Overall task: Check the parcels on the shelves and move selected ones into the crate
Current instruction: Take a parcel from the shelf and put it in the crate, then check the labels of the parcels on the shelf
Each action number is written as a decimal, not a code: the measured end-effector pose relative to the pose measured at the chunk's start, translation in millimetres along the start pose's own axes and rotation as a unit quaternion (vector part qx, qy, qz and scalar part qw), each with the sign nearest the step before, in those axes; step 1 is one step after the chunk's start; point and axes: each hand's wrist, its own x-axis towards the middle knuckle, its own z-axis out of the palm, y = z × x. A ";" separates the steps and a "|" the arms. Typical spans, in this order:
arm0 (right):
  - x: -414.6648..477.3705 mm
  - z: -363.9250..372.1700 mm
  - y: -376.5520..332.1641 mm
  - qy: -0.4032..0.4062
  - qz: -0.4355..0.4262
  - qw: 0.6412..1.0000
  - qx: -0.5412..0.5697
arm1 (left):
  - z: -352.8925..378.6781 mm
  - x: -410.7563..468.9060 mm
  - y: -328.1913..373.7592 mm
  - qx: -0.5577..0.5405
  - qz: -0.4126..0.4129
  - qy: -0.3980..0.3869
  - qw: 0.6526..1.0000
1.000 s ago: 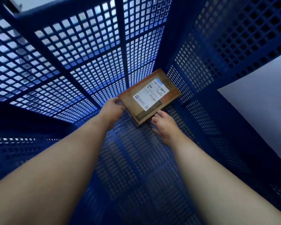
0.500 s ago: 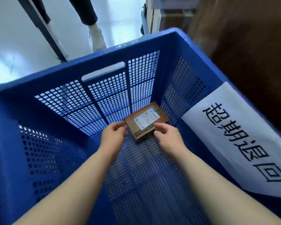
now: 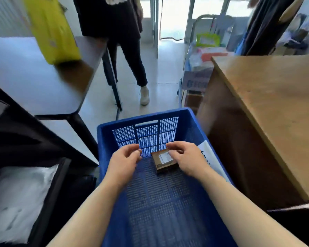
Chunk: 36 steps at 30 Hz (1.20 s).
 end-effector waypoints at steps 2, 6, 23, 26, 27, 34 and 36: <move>-33.2 -12.1 -39.3 -0.005 -0.033 0.999 0.004 | -22.2 -39.3 31.0 0.028 0.033 0.016 0.999; -97.9 -28.2 -109.1 -0.019 -0.088 0.996 0.023 | -67.1 -114.6 81.5 0.084 0.092 0.031 0.992; -335.4 19.7 -301.1 -0.125 -0.262 0.952 0.096 | -250.4 -412.1 142.6 0.002 0.146 0.218 0.965; -365.3 41.2 -326.3 -0.158 -0.302 0.935 0.096 | -276.9 -457.3 137.2 -0.001 0.149 0.273 0.951; -374.5 48.0 -333.7 -0.167 -0.321 0.928 0.091 | -284.6 -472.0 134.5 0.001 0.149 0.294 0.944; -445.5 85.1 -376.2 -0.275 -0.427 0.859 0.065 | -307.6 -578.6 115.6 -0.022 0.116 0.437 0.892; -471.6 94.2 -380.9 -0.325 -0.437 0.836 0.063 | -303.7 -613.8 108.5 -0.023 0.105 0.486 0.867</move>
